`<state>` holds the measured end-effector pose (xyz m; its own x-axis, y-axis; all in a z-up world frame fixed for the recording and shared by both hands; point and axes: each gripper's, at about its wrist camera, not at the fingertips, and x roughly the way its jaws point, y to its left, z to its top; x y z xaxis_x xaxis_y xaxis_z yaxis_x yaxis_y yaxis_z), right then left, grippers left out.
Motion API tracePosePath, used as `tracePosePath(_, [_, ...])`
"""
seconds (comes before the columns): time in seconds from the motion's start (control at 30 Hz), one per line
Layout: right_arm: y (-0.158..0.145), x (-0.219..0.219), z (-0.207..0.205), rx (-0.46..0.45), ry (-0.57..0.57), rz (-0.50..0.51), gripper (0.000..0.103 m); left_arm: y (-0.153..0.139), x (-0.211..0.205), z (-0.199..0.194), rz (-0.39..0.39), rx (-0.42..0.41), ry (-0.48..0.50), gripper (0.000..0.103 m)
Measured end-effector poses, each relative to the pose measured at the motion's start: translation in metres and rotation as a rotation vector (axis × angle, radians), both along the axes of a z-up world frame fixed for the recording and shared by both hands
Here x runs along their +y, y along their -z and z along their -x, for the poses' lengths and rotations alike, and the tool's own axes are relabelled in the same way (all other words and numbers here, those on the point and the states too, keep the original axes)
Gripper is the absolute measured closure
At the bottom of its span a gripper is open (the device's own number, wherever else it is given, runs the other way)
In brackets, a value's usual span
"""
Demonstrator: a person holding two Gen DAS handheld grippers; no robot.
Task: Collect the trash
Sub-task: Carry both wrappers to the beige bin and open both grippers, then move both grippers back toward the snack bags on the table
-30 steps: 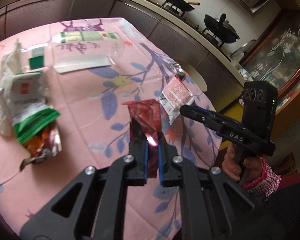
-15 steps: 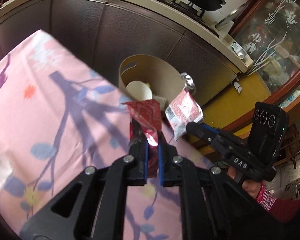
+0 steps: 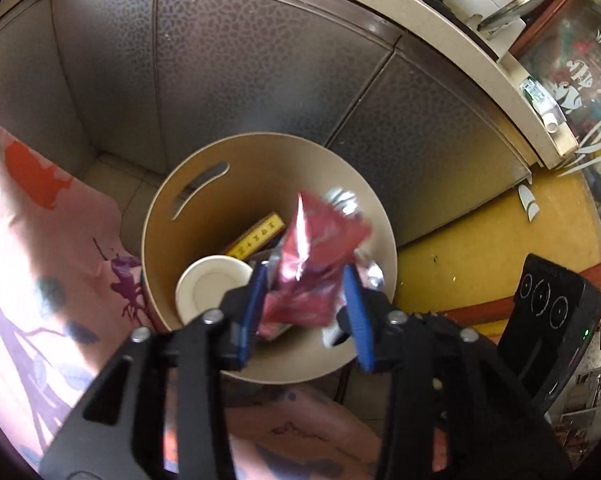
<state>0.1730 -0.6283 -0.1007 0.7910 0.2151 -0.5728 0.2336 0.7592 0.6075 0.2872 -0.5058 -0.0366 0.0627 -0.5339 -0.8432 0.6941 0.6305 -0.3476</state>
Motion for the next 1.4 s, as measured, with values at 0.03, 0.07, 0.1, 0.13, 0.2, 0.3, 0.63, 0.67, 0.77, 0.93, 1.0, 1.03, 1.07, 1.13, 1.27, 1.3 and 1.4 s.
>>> tracePosePath(0.03, [0.0,0.0,0.003,-0.009,0.024,-0.004,0.05,-0.002,0.0,0.001,0.007,-0.01,-0.001,0.064])
tracePosePath(0.07, [0.0,-0.001,0.008,-0.023,0.051,-0.006,0.033,-0.003,0.001,0.001,0.01,-0.014,-0.001,0.063])
tracePosePath(0.1, [-0.001,-0.002,0.012,-0.037,0.068,-0.004,0.032,-0.004,0.003,0.002,0.017,-0.012,-0.005,0.063])
tracePosePath(0.13, [-0.002,-0.002,0.015,-0.047,0.075,-0.004,0.032,-0.006,0.006,0.002,0.027,-0.009,-0.009,0.063])
tracePosePath(0.2, [-0.006,-0.002,0.026,-0.074,0.088,-0.02,0.032,-0.01,0.016,0.007,0.045,-0.005,-0.02,0.063])
tracePosePath(0.3, [-0.011,0.002,0.046,-0.112,0.105,-0.052,0.032,-0.017,0.041,0.023,0.104,0.01,-0.011,0.063])
tracePosePath(0.63, [-0.037,0.077,0.082,-0.174,-0.096,-0.041,0.032,-0.017,0.16,0.122,0.093,-0.143,0.021,0.063])
tracePosePath(0.67, [-0.04,0.087,0.081,-0.171,-0.118,-0.035,0.032,-0.017,0.174,0.129,0.089,-0.154,0.012,0.063])
tracePosePath(0.77, [-0.04,0.117,0.073,-0.134,-0.194,-0.035,0.042,-0.014,0.22,0.142,0.095,-0.16,-0.044,0.063])
tracePosePath(0.93, [-0.033,0.179,0.057,-0.061,-0.339,-0.062,0.06,-0.006,0.301,0.157,0.112,-0.14,-0.175,0.063])
tracePosePath(1.0, [-0.033,0.206,0.054,-0.044,-0.391,-0.046,0.061,-0.003,0.331,0.165,0.113,-0.138,-0.221,0.063])
tracePosePath(1.03, [-0.033,0.219,0.052,-0.033,-0.417,-0.041,0.061,-0.001,0.346,0.168,0.114,-0.135,-0.243,0.063])
tracePosePath(1.07, [-0.031,0.232,0.049,-0.019,-0.446,-0.04,0.061,0.0,0.36,0.172,0.116,-0.133,-0.269,0.063])
tracePosePath(1.13, [-0.028,0.258,0.042,0.01,-0.507,-0.049,0.061,0.003,0.39,0.181,0.117,-0.132,-0.331,0.063])
tracePosePath(1.27, [-0.03,0.322,0.025,0.046,-0.667,-0.025,0.061,0.006,0.45,0.194,0.139,-0.133,-0.475,0.063])
tracePosePath(1.3, [-0.032,0.338,0.021,0.049,-0.703,-0.021,0.061,0.006,0.466,0.195,0.146,-0.134,-0.516,0.063])
tracePosePath(1.4, [-0.04,0.378,0.002,0.031,-0.776,-0.031,0.06,0.006,0.502,0.198,0.17,-0.13,-0.613,0.063])
